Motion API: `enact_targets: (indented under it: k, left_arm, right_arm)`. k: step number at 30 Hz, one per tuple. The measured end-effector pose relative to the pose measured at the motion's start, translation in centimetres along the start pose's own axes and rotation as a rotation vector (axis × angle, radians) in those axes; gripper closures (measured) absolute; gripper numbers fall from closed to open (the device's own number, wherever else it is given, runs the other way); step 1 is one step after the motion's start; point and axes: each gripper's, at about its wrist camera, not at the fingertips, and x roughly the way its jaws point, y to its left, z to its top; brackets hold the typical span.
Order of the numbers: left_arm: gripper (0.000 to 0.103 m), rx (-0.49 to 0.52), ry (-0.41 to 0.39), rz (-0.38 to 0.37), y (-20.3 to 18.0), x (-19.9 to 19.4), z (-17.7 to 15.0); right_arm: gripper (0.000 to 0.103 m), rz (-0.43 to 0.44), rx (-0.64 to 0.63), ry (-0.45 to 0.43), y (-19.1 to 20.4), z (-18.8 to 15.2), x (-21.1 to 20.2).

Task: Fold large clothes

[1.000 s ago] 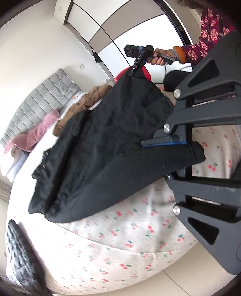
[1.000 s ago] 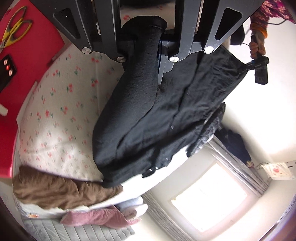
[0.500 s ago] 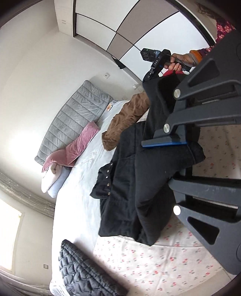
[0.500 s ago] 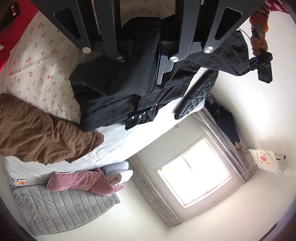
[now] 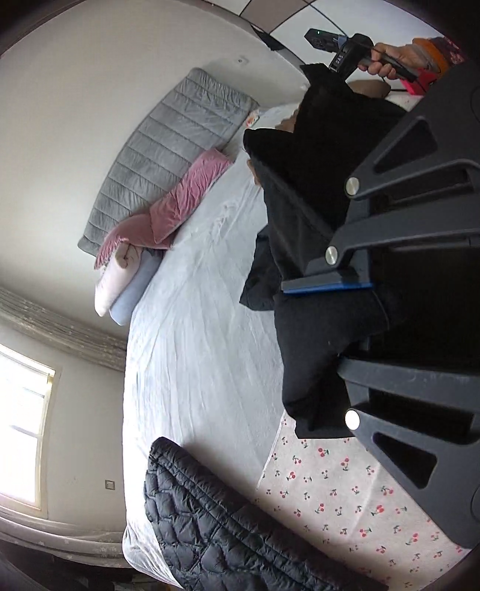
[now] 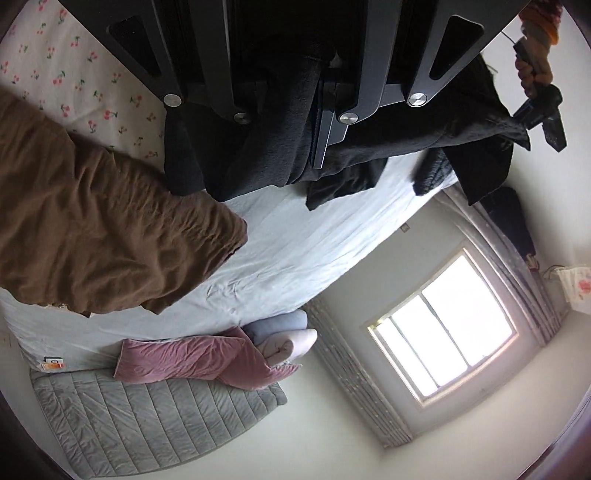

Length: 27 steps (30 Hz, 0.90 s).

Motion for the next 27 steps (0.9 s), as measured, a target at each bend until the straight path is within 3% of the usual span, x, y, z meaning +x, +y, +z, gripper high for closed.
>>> enact_targets:
  k: [4,9,11,13,14,15,16,17,18,19,23,27]
  left_arm:
    - [0.091,-0.077,0.066,0.056,2.7,6.7,-2.0]
    - [0.088,-0.143,0.12,0.08,5.1,10.4,-5.2]
    - [0.087,-0.162,0.126,0.054,5.2,9.9,-5.4]
    - [0.078,-0.163,0.145,0.039,5.0,8.7,-5.2]
    - [0.061,-0.155,0.154,0.044,4.7,8.0,-4.9]
    - [0.038,-0.138,0.158,0.061,4.5,7.2,-4.5]
    - [0.031,-0.116,0.134,0.066,4.3,5.8,-4.2]
    - [0.024,-0.092,0.098,0.06,4.4,4.6,-3.4]
    - [0.022,-0.067,0.073,0.055,4.5,3.5,-2.9]
    - [0.021,-0.04,0.057,0.056,4.4,2.5,-2.5]
    - [0.02,0.059,0.079,0.141,5.5,1.3,-1.8]
    - [0.02,0.066,0.145,0.198,7.6,3.9,-2.0]
  right_arm:
    - [0.088,-0.083,0.003,0.077,-1.8,-0.9,7.7]
    - [0.087,-0.141,0.025,0.138,-4.2,-3.3,12.5]
    - [0.086,-0.141,0.028,0.143,-4.4,-3.4,12.6]
    - [0.082,-0.133,0.02,0.151,-4.0,-3.2,11.9]
    - [0.077,-0.129,0.012,0.158,-3.7,-2.9,11.2]
    - [0.071,-0.114,0.006,0.16,-3.5,-2.7,10.4]
    - [0.066,-0.096,0.004,0.154,-3.2,-2.2,9.5]
    - [0.049,-0.083,0.002,0.137,-3.0,-1.8,8.5]
    - [0.035,-0.075,-0.006,0.098,-2.9,-1.3,7.0]
    - [0.032,-0.074,-0.013,0.069,-2.7,-0.8,6.0]
    - [0.031,-0.104,-0.059,0.026,-3.1,1.1,3.5]
    - [0.031,-0.178,-0.146,0.096,-3.0,1.2,5.6]
